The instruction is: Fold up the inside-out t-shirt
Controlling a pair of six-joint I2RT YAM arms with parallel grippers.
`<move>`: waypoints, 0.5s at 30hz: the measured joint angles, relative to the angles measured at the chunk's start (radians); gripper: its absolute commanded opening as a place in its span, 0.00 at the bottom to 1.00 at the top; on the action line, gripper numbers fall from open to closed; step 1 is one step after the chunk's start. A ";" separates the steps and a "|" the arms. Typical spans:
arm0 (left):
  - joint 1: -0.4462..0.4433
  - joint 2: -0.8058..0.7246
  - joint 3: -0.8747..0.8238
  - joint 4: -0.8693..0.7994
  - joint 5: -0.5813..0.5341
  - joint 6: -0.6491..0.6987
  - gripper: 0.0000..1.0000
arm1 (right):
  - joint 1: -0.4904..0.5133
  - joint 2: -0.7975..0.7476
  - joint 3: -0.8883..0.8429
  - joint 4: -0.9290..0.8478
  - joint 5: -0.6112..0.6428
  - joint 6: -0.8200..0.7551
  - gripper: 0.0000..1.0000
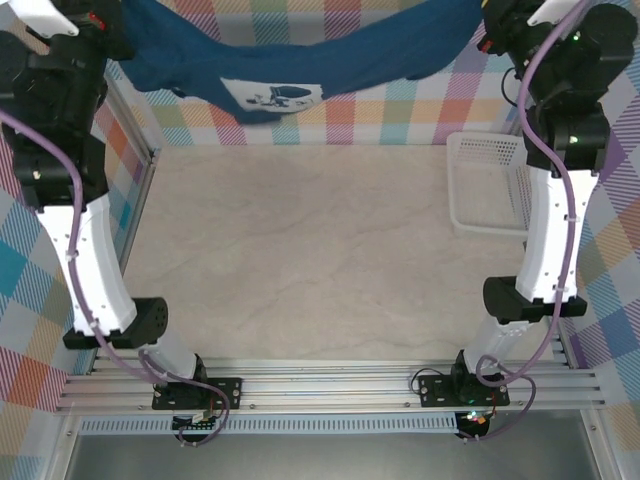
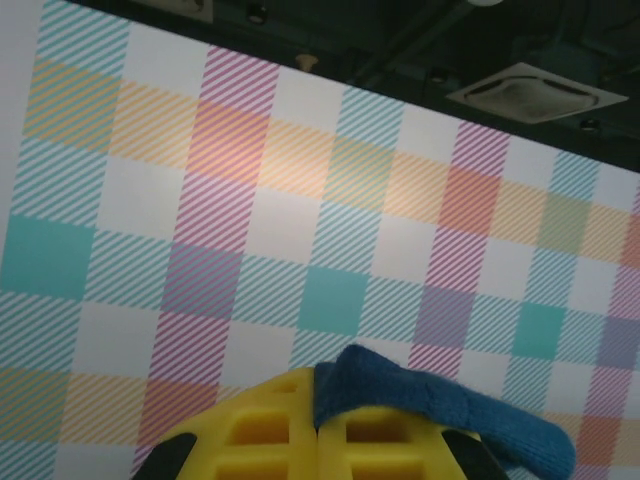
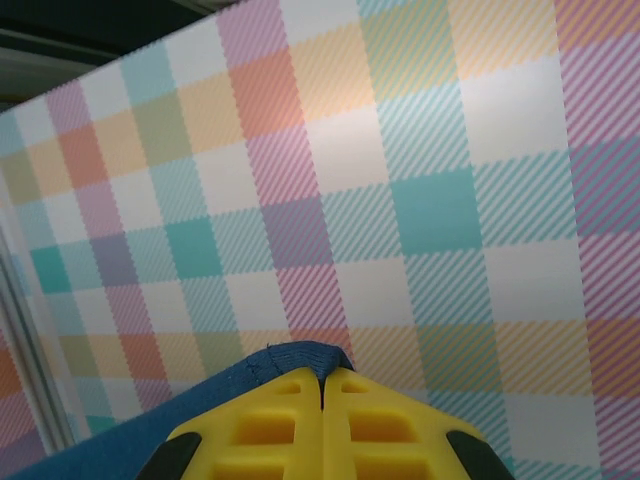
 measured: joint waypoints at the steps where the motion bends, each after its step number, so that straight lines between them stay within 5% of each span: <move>1: 0.000 -0.037 -0.074 0.027 0.015 -0.005 0.00 | 0.000 -0.013 -0.017 0.003 -0.013 0.000 0.00; 4: -0.001 -0.168 -0.392 0.096 0.077 -0.029 0.00 | 0.003 -0.090 -0.203 0.018 -0.060 -0.003 0.00; 8: -0.039 -0.323 -0.958 0.188 0.124 -0.077 0.00 | 0.014 -0.234 -0.731 0.065 -0.077 -0.004 0.00; 15: -0.217 -0.298 -1.746 0.140 0.131 -0.181 0.00 | 0.016 -0.178 -1.547 0.038 -0.053 0.041 0.04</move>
